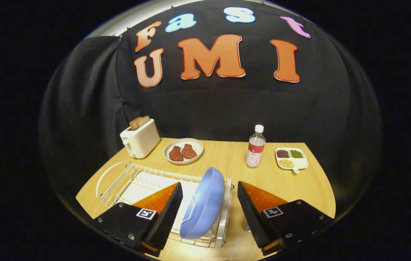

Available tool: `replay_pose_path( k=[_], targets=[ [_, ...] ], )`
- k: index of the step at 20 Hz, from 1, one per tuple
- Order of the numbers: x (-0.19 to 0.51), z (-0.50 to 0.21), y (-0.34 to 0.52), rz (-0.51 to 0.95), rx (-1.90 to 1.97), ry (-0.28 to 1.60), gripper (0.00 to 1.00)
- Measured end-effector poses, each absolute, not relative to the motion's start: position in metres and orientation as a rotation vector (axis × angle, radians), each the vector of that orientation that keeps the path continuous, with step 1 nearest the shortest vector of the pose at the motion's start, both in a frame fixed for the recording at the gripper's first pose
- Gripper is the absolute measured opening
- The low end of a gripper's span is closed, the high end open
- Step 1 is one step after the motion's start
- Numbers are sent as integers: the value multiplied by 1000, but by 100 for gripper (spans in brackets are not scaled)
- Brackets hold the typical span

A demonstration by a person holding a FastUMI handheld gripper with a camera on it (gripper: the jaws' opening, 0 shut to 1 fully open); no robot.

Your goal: Take the plate from the dish rack, then take the spoon from the basket and place it into the plate.

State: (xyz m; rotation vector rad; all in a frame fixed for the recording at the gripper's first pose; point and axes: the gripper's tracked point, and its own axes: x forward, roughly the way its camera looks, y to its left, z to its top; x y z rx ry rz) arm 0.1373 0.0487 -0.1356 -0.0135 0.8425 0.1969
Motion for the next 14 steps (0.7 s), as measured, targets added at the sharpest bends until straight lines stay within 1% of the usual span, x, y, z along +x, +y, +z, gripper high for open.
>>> replay_pose_path(
  k=[6,7,8,9,10,11,14],
  targets=[
    [135,-177,64,207,-107,1065,80],
    [134,-182,65,208,-130,1090,74],
    [130,-188,65,212,-151,1132,71],
    [124,-196,64,208,-163,1180,63],
    [117,-202,65,214,-168,1229,59],
    [113,-204,63,211,-164,1267,47],
    [117,-202,55,143,-104,1309,41]
  ],
)
